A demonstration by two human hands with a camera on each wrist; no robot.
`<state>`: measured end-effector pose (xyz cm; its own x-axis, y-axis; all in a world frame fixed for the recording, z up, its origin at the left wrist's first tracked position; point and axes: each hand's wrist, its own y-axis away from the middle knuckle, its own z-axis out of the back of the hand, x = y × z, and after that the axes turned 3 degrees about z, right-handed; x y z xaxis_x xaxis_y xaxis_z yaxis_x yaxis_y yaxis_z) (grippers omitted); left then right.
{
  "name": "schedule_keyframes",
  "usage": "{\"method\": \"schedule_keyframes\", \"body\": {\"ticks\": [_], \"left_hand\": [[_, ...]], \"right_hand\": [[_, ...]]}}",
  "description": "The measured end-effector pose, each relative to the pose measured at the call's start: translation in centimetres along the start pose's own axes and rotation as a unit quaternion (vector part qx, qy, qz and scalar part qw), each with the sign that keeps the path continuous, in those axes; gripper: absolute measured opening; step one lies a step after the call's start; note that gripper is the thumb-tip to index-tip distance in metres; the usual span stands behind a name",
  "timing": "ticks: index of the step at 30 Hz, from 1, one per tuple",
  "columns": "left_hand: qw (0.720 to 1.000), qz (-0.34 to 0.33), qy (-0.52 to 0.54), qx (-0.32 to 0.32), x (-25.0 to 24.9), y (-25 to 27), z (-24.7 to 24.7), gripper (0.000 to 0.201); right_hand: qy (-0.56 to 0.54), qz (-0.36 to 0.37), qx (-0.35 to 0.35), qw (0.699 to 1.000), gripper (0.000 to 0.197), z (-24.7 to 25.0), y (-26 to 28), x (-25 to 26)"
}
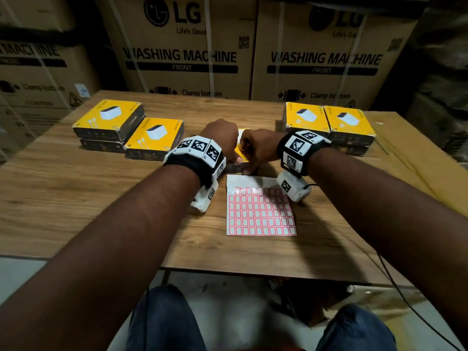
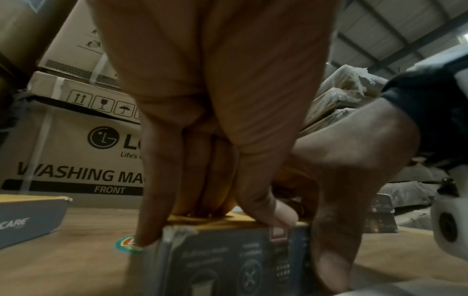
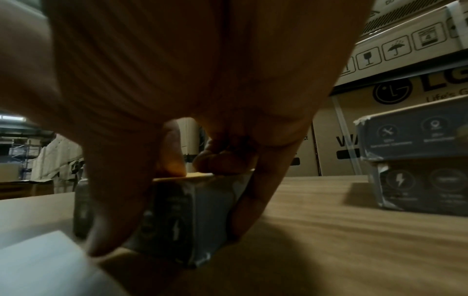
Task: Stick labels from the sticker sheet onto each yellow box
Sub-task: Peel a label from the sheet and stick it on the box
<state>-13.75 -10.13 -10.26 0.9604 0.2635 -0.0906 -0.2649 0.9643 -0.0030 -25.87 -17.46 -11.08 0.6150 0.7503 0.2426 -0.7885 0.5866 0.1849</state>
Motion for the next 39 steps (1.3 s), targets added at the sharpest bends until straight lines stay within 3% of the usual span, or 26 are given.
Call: {"method": "schedule_keyframes", "body": {"ticks": [4, 11, 17, 21, 26, 28, 31, 33, 39], "left_hand": [[0.999, 0.024, 0.019, -0.018, 0.4, 0.1, 0.0, 0.039], [0.998, 0.019, 0.051, -0.036, 1.2, 0.8, 0.7, 0.015], [0.997, 0.030, 0.061, -0.035, 2.7, 1.0, 0.2, 0.025], [0.996, 0.067, 0.057, -0.028, 3.3, 0.9, -0.8, 0.035], [0.995, 0.068, 0.068, 0.025, 2.2, 1.2, -0.4, 0.053], [0.994, 0.047, 0.083, 0.045, 1.4, 1.4, -0.3, 0.039], [0.989, 0.017, 0.126, 0.069, 1.0, 1.5, 0.1, 0.009], [0.985, 0.017, 0.157, 0.073, 1.2, 1.1, 0.3, 0.017], [0.990, 0.038, 0.135, 0.004, 2.2, 0.4, 0.2, 0.009]], "right_hand": [[-0.039, -0.006, -0.004, 0.999, 0.067, 0.1, 0.2, 0.0], [-0.034, -0.014, 0.008, 0.999, 0.057, 0.3, 0.0, 0.5], [-0.027, -0.019, 0.022, 0.999, 0.038, 0.9, 0.6, -0.2], [-0.005, -0.050, -0.040, 0.998, 0.064, 0.2, 1.5, -1.0], [0.026, -0.056, -0.049, 0.997, 0.060, 0.4, 1.2, -1.1], [0.025, -0.058, -0.059, 0.996, 0.066, 0.3, 1.0, -1.2], [0.001, -0.065, -0.027, 0.998, 0.101, -0.1, 0.8, -0.6], [0.000, -0.081, -0.006, 0.997, 0.114, -0.5, 0.6, -0.1], [0.009, -0.068, -0.066, 0.995, 0.092, -1.6, 0.3, 0.2]]}}
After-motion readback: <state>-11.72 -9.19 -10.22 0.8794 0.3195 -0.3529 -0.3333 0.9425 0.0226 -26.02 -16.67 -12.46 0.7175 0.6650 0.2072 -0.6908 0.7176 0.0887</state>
